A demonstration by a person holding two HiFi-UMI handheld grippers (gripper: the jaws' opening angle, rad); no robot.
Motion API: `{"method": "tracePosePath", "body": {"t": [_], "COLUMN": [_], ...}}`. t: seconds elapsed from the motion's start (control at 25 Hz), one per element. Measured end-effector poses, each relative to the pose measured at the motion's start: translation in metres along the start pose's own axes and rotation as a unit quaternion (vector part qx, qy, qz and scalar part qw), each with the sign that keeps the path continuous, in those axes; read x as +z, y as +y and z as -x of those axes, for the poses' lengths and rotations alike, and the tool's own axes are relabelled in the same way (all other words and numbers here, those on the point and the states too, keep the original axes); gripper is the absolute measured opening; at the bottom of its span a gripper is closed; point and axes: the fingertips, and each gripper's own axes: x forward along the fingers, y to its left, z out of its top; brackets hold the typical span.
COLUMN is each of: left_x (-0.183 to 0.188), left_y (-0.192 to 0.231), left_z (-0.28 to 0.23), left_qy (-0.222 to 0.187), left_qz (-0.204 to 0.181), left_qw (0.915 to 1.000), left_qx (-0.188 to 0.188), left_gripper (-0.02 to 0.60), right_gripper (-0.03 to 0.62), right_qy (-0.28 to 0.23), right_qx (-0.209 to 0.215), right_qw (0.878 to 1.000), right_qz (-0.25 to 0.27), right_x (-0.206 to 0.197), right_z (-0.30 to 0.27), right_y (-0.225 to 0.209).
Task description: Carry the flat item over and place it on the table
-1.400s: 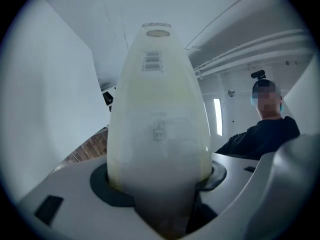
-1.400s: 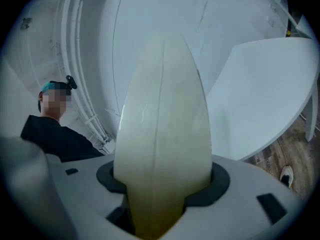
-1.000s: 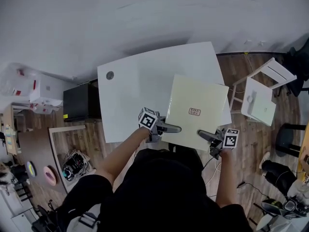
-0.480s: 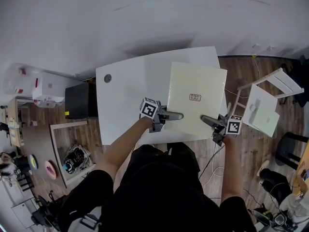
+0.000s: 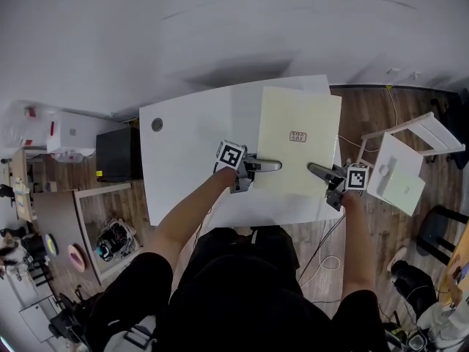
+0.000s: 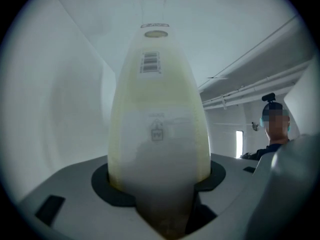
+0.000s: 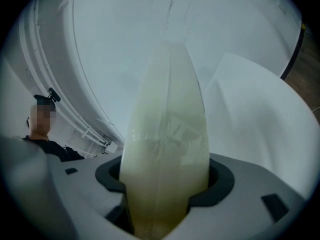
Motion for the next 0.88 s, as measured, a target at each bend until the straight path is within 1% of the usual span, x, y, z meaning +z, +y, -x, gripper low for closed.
{"method": "tracePosePath", "body": {"t": [0.12,0.16,0.24,0.28,0.4,0.44,0.52,0.56,0.6,0.68,0.8,0.88], "left_x": [0.019,0.024,0.030,0.033,0.042,0.044,0.048,0.050,0.053,0.060,0.069,0.071], "left_y": [0.019,0.025,0.036,0.041,0.056,0.061,0.070,0.074,0.078,0.085,0.099,0.105], "left_z": [-0.005,-0.005,-0.005,-0.005,-0.007,-0.008,-0.010,-0.010,-0.011,-0.011,-0.011,-0.011], "left_qy": [-0.018,-0.023,-0.035,-0.041,-0.046,-0.047,-0.051,-0.055,-0.061,-0.075,-0.083,-0.087], "left_qz": [0.009,0.022,0.064,0.078,0.081,0.076,0.060,0.061,0.068,0.089,0.091,0.105], "left_qw": [0.9998,0.9995,0.9973,0.9960,0.9955,0.9958,0.9966,0.9962,0.9953,0.9927,0.9917,0.9899], "left_qx": [-0.001,0.000,0.009,0.012,0.018,0.020,0.023,0.027,0.030,0.031,0.034,0.038], "left_gripper": [0.293,0.293,0.293,0.295,0.295,0.295,0.295,0.295,0.295,0.295,0.295,0.295], "right_gripper": [0.299,0.299,0.299,0.299,0.299,0.299,0.301,0.300,0.300,0.301,0.305,0.308], "right_qy": [0.028,0.035,0.044,0.047,0.052,0.054,0.063,0.070,0.075,0.082,0.090,0.097], "right_qx": [-0.009,-0.014,-0.022,-0.026,-0.023,-0.024,-0.037,-0.046,-0.049,-0.040,-0.041,-0.049], "right_qw": [1.000,0.999,0.998,0.998,0.997,0.997,0.995,0.994,0.993,0.993,0.991,0.989], "right_qz": [0.001,-0.009,-0.033,-0.042,-0.050,-0.054,-0.066,-0.072,-0.076,-0.078,-0.091,-0.104], "right_x": [0.020,0.026,0.034,0.036,0.045,0.046,0.046,0.047,0.050,0.059,0.067,0.069], "right_z": [-0.002,-0.003,-0.007,-0.008,-0.011,-0.011,-0.009,-0.008,-0.008,-0.012,-0.017,-0.017], "right_y": [-0.023,-0.031,-0.044,-0.051,-0.067,-0.073,-0.087,-0.094,-0.100,-0.105,-0.115,-0.123]}}
